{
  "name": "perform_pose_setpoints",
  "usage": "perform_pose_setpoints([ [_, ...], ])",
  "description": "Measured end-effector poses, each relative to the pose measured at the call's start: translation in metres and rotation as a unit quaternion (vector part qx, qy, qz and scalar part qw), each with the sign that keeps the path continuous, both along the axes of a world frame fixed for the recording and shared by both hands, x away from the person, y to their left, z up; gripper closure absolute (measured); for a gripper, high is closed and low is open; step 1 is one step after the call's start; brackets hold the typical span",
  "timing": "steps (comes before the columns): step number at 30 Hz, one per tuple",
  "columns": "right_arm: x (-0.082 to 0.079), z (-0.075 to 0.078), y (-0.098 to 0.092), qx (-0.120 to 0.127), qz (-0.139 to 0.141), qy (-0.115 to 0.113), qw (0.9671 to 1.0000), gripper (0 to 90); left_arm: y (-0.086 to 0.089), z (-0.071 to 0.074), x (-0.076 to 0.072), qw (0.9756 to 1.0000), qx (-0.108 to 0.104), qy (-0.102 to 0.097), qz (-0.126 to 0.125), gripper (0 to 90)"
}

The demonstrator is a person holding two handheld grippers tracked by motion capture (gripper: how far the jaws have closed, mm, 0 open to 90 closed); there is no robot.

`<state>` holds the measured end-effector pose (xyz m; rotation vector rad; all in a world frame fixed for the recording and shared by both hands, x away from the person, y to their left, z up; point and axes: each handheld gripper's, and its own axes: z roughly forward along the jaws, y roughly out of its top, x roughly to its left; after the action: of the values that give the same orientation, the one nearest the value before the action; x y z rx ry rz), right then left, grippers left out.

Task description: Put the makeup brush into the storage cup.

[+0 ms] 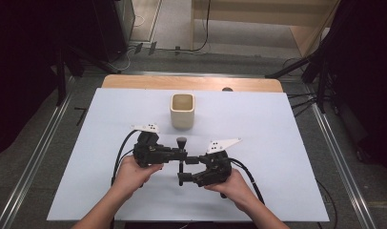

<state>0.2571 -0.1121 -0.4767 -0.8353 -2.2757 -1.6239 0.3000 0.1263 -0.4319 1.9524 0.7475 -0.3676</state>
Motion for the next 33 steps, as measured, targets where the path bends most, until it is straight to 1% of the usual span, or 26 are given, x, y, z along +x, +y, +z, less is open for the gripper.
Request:
perform_pose_setpoints([
  [2, -0.0002, -0.0002, 0.0003, 0.002, 0.000, -0.002, 1.0000, 27.1, -0.0005, -0.0009, 0.0001, 0.9999, -0.008, 0.004, -0.008, 77.6],
  [3, -0.0006, -0.0002, 0.0007, -0.001, -0.003, -0.002, 1.0000, 28.1, -0.0005, -0.0012, 0.0002, 0.9998, -0.013, 0.008, -0.011, 77.6],
  [4, -0.0008, -0.0005, 0.0010, 0.001, -0.004, 0.000, 1.0000, 30.0, -0.0006, -0.0014, 0.0004, 0.9997, -0.016, 0.009, -0.015, 77.6],
  [5, -0.0010, -0.0009, 0.0010, 0.005, -0.005, 0.005, 1.0000, 33.9, -0.0009, -0.0015, 0.0000, 0.9996, -0.019, 0.008, -0.017, 77.6],
  [6, -0.0010, -0.0009, 0.0010, 0.005, -0.005, 0.005, 1.0000, 33.9, -0.0011, -0.0015, -0.0003, 0.9995, -0.021, 0.009, -0.021, 77.6],
  [7, -0.0009, -0.0014, 0.0004, 0.012, -0.003, 0.005, 0.9999, 38.2, -0.0009, -0.0013, -0.0008, 0.9995, -0.021, 0.007, -0.024, 77.6],
  [8, -0.0009, -0.0014, 0.0004, 0.012, -0.003, 0.005, 0.9999, 38.2, -0.0010, -0.0012, -0.0010, 0.9993, -0.025, 0.008, -0.026, 77.6],
  [9, -0.0014, -0.0014, -0.0001, 0.016, -0.002, 0.009, 0.9998, 41.5, -0.0012, -0.0013, -0.0010, 0.9990, -0.031, 0.009, -0.030, 77.6],
  [11, -0.0014, -0.0018, -0.0004, 0.023, -0.004, 0.009, 0.9997, 44.4, -0.0010, -0.0018, -0.0007, 0.9989, -0.034, 0.011, -0.031, 77.5],
  [12, -0.0014, -0.0018, -0.0004, 0.023, -0.004, 0.009, 0.9997, 44.4, -0.0010, -0.0018, -0.0007, 0.9989, -0.034, 0.011, -0.031, 77.5],
  [14, -0.0013, -0.0023, -0.0005, 0.027, -0.005, 0.016, 0.9995, 46.4, -0.0010, -0.0023, -0.0006, 0.9990, -0.033, 0.013, -0.028, 77.6],
  [15, -0.0013, -0.0023, -0.0005, 0.027, -0.005, 0.016, 0.9995, 46.4, -0.0010, -0.0023, -0.0006, 0.9990, -0.033, 0.013, -0.028, 77.5],
  [16, -0.0012, -0.0032, -0.0005, 0.031, -0.008, 0.019, 0.9993, 49.3, -0.0011, -0.0023, -0.0007, 0.9990, -0.033, 0.012, -0.029, 77.5],
  [18, -0.0011, -0.0040, -0.0006, 0.035, -0.011, 0.021, 0.9991, 52.3, -0.0013, -0.0024, -0.0008, 0.9989, -0.034, 0.012, -0.030, 77.5],
  [19, -0.0011, -0.0040, -0.0006, 0.035, -0.011, 0.021, 0.9991, 52.3, -0.0014, -0.0025, -0.0007, 0.9989, -0.034, 0.013, -0.030, 77.5],
  [22, -0.0015, -0.0046, -0.0005, 0.034, -0.016, 0.022, 0.9990, 56.2, -0.0015, -0.0030, -0.0007, 0.9990, -0.035, 0.013, -0.027, 77.5],
  [25, -0.0024, -0.0048, 0.0002, 0.032, -0.020, 0.021, 0.9991, 60.8, -0.0010, -0.0033, -0.0004, 0.9989, -0.036, 0.015, -0.025, 77.5],
  [28, -0.0028, -0.0050, 0.0004, 0.034, -0.025, 0.023, 0.9988, 65.5, -0.0003, -0.0038, -0.0001, 0.9988, -0.041, 0.016, -0.022, 77.5],
  [30, -0.0031, -0.0050, 0.0003, 0.035, -0.027, 0.023, 0.9988, 70.1, 0.0003, -0.0044, 0.0001, 0.9987, -0.042, 0.017, -0.021, 77.5],
  [32, -0.0033, -0.0050, 0.0004, 0.035, -0.026, 0.023, 0.9988, 70.8, 0.0004, -0.0044, 0.0003, 0.9987, -0.043, 0.018, -0.022, 77.5],
  [33, -0.0034, -0.0048, 0.0005, 0.034, -0.027, 0.023, 0.9988, 72.6, 0.0003, -0.0040, 0.0000, 0.9986, -0.045, 0.017, -0.022, 77.5],
])
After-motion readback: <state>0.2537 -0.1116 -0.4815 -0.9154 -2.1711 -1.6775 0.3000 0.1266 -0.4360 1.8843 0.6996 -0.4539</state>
